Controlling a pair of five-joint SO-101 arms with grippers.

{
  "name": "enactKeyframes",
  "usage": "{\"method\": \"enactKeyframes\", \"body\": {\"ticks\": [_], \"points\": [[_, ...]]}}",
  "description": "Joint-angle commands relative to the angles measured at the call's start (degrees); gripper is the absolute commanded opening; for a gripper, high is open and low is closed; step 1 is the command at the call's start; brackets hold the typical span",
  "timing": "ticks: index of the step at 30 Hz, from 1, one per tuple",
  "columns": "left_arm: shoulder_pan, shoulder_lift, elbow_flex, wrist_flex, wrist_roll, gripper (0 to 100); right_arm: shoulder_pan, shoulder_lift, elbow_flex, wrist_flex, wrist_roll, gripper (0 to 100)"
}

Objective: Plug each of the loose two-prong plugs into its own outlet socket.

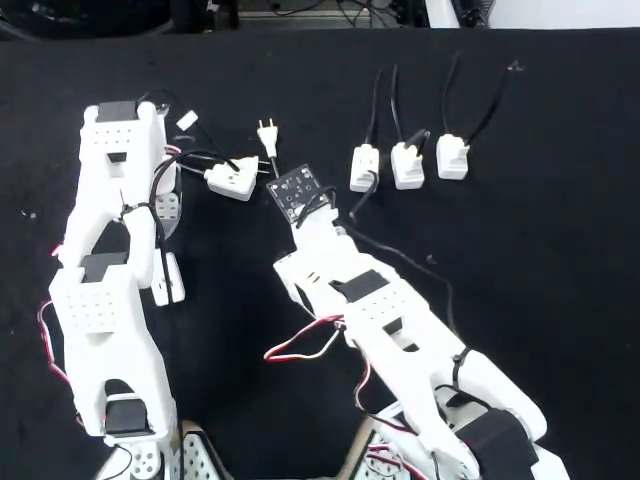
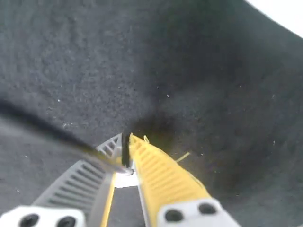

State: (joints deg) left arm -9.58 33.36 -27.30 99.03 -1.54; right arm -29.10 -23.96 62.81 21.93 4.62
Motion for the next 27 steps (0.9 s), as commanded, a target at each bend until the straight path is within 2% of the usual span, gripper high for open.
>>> {"method": "enactKeyframes", "body": {"ticks": [1, 4, 6, 13, 22, 27], "points": [[0.8, -5.3, -2.0, 1.8, -3.6, 11, 1.1, 0.3, -0.8, -1.6, -0.4, 29.7], [0.5, -6.4, -1.0, 1.8, -4.0, 24, 1.1, 0.3, -0.8, -1.6, -0.4, 29.6], [0.3, -6.9, -0.9, 1.8, -3.9, 27, 1.1, 0.3, -0.8, -1.5, -0.4, 29.6], [-1.0, -14.7, 0.9, 1.8, -4.1, 25, 1.1, 0.2, -0.7, -1.3, -0.2, 29.6], [-9.0, -20.0, 16.0, 1.5, -4.2, 25, 1.1, 0.2, -0.7, -1.2, -0.4, 29.6], [-11.4, -20.0, 20.8, -3.8, -4.3, 25, 1.0, 0.2, -0.7, -1.2, -0.4, 29.6]]}}
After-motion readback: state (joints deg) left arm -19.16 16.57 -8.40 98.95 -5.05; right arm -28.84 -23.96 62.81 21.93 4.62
